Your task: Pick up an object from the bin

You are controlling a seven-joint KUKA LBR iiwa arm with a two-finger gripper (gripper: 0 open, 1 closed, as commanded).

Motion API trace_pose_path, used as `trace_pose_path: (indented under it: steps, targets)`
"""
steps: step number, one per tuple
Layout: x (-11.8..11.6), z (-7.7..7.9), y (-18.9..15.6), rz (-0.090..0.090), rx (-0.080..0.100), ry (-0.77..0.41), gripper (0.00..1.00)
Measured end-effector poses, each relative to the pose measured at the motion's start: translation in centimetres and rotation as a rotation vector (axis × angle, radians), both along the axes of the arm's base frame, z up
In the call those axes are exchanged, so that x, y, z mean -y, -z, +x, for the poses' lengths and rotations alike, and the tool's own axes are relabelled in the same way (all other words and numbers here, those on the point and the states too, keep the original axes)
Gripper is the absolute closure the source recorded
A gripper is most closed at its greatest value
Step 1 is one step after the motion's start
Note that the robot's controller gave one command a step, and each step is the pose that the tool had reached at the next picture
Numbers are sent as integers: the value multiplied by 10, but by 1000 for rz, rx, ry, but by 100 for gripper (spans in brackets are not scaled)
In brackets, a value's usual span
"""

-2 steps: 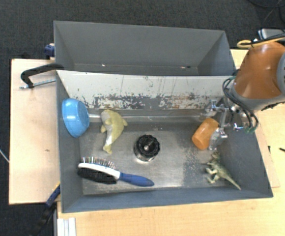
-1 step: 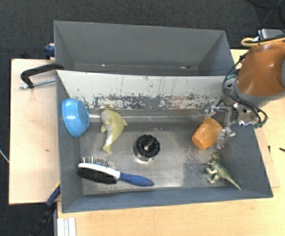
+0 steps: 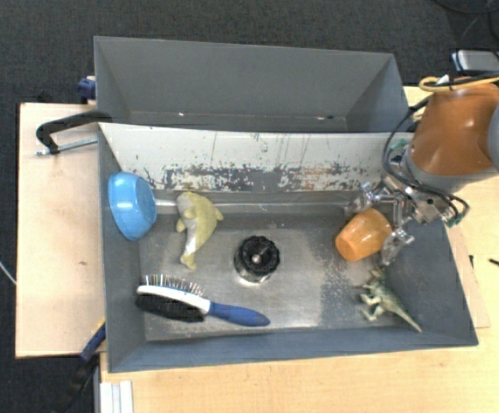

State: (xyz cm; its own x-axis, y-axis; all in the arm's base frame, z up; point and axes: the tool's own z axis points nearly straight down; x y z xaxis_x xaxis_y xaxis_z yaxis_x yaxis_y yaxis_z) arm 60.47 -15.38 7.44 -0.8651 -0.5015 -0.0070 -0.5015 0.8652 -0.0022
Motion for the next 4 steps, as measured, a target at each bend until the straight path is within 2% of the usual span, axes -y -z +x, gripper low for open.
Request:
trace_pose_path:
  steps: [1, 2, 3, 4]
  targets:
    - [-3, -6, -1, -2, 3, 182, 0]
    - [-2, -6, -2, -4, 3, 182, 100]
    - [-3, -2, -49, -1, 5, 182, 100]
    - [-3, 0, -59, 0, 2, 183, 100]
